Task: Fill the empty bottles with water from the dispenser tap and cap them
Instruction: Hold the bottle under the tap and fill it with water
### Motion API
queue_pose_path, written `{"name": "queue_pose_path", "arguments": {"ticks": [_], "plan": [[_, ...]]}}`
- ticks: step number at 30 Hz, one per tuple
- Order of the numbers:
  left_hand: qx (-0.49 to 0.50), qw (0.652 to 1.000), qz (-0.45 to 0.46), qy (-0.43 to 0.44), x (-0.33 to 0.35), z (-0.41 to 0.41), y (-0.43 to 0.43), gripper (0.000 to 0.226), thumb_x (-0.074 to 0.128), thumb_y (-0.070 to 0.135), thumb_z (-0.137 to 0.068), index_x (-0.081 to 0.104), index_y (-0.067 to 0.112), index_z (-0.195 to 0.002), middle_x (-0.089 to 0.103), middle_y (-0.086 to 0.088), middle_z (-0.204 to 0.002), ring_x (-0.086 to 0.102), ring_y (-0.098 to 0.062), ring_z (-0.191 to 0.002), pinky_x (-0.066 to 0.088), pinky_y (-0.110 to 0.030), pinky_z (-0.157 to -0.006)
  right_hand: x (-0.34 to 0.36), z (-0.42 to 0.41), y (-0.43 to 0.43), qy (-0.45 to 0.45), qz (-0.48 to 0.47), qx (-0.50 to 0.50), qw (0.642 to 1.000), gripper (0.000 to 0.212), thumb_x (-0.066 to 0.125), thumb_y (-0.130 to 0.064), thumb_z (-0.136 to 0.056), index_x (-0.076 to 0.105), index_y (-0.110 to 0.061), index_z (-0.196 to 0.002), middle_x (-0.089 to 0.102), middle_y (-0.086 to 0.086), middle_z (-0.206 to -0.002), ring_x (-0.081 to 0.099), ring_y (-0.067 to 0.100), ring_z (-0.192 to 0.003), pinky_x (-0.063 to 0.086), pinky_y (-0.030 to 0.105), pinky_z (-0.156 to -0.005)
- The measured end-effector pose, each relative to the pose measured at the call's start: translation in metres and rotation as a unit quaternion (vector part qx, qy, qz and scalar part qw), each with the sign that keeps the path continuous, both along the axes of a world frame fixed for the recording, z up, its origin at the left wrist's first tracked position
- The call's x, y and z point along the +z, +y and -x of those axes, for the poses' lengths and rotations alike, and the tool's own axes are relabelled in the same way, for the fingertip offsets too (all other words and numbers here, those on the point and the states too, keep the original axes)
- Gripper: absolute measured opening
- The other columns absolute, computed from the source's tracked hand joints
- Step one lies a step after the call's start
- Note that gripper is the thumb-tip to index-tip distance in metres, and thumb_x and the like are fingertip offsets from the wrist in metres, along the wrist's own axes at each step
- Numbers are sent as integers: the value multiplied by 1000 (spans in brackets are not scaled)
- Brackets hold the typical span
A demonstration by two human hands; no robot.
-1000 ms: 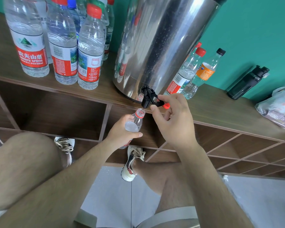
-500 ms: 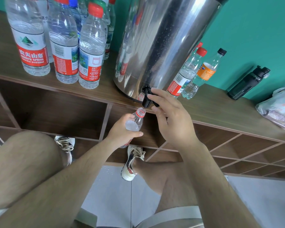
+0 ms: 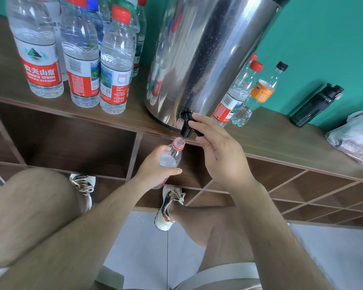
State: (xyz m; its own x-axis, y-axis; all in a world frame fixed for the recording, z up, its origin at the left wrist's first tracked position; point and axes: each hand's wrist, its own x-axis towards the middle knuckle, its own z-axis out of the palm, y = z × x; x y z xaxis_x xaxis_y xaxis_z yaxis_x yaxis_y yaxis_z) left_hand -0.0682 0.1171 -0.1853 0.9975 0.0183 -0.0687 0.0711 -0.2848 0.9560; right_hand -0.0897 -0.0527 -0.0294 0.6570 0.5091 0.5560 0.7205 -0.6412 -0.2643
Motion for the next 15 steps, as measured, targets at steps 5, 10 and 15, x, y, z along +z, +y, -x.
{"name": "queue_pose_path", "arguments": {"ticks": [5, 10, 15], "plan": [[2, 1000, 0, 2, 0, 0, 0, 77, 90, 39, -74, 44, 38, -136, 52, 21, -124, 52, -7, -114, 43, -30, -98, 0, 1, 0, 11, -4, -11, 1000, 46, 50, 14, -99, 66, -8, -136, 57, 1, -150, 39, -26, -128, 34, 2, -104], [0, 1000, 6, 3, 0, 1, -1, 76, 90, 39, -74, 45, 38, -135, 52, 20, -122, 52, -7, -114, 43, -29, -97, -1, 1, 1, 16, -13, -7, 1000, 45, 49, 13, -100, 65, -7, -137, 57, 2, -150, 39, -22, -131, 36, 4, -105], [-2, 1000, 0, 2, 1, 1, -1, 77, 89, 40, -75, 44, 37, -137, 51, 20, -125, 52, -7, -114, 43, -29, -97, -2, 0, 0, 15, -12, -7, 1000, 46, 49, 13, -100, 64, -7, -138, 56, 1, -151, 40, -23, -130, 38, 5, -105]]}}
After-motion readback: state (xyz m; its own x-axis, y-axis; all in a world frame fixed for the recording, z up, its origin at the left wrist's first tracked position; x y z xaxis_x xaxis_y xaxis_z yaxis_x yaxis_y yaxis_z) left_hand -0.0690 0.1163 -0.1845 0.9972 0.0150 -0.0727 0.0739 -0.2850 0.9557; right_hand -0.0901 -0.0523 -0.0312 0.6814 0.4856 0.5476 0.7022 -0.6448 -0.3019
